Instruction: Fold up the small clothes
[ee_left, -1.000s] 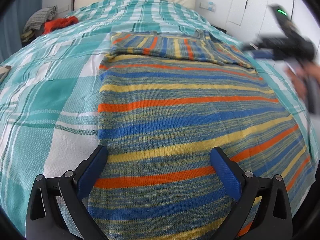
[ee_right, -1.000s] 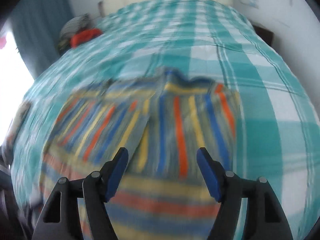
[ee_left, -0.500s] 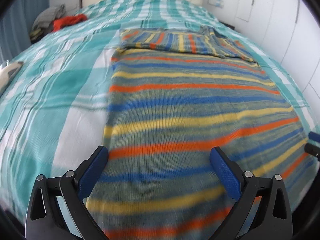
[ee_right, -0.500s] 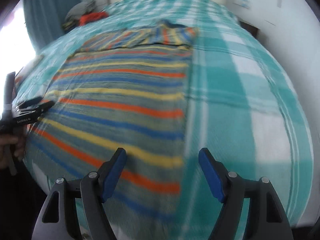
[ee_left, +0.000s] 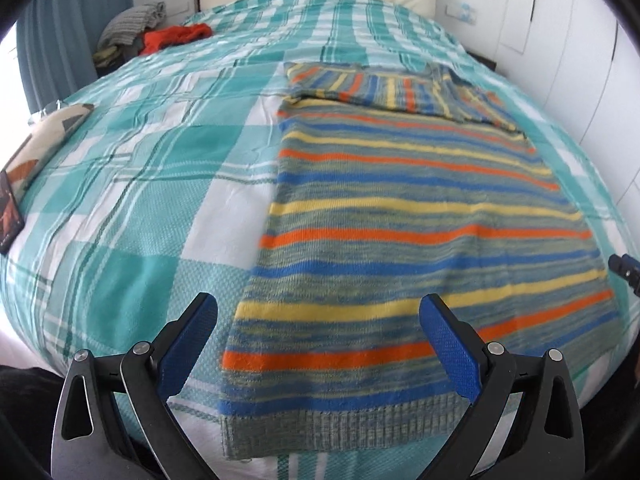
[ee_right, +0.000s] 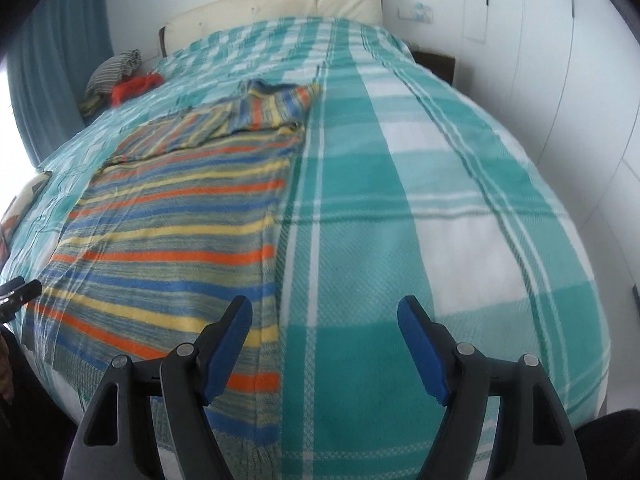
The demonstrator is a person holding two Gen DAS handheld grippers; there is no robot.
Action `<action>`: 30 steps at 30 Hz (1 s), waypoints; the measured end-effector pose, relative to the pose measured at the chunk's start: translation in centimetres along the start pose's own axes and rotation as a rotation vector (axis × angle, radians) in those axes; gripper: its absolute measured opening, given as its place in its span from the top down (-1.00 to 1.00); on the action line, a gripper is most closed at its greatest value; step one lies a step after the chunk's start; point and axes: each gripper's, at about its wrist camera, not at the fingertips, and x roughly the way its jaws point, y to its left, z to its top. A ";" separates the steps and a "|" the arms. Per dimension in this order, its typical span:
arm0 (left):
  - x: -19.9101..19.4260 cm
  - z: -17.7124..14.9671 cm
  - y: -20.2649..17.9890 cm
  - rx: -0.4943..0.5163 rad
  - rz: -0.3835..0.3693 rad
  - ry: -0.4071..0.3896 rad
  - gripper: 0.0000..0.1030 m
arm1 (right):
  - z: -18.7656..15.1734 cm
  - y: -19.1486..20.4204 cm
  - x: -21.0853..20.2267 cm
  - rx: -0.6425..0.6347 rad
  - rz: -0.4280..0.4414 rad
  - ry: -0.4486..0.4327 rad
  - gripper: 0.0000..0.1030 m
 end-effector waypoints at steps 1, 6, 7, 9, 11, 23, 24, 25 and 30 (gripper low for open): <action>0.2 -0.1 0.0 0.002 0.002 0.007 -0.97 | -0.1 -0.1 0.1 0.004 0.001 0.006 -0.45; 1.1 -0.3 -0.2 0.006 0.015 0.043 -0.97 | -0.5 0.3 0.9 -0.014 -0.007 0.029 -0.45; 1.2 -0.3 -0.2 0.008 0.016 0.046 -0.97 | -0.6 0.4 1.1 -0.016 -0.007 0.036 -0.45; 1.3 -0.3 -0.2 0.013 0.018 0.046 -0.97 | -0.8 0.5 1.4 -0.014 -0.001 0.049 -0.45; 1.4 -0.3 -0.2 0.015 0.020 0.048 -0.97 | -1.0 0.6 1.5 -0.012 -0.001 0.053 -0.47; 1.8 -0.5 -0.2 0.020 0.027 0.065 -0.97 | -1.4 0.8 2.0 -0.011 0.003 0.061 -0.60; 1.8 -0.6 -0.2 0.020 0.028 0.066 -0.97 | -1.4 0.8 2.0 -0.011 0.003 0.061 -0.60; 1.9 -0.6 -0.2 0.021 0.028 0.067 -0.97 | -1.4 0.8 2.0 -0.010 0.003 0.062 -0.61; 2.0 -0.7 -0.3 0.022 0.030 0.070 -0.97 | -1.5 0.8 2.1 -0.011 0.005 0.062 -0.62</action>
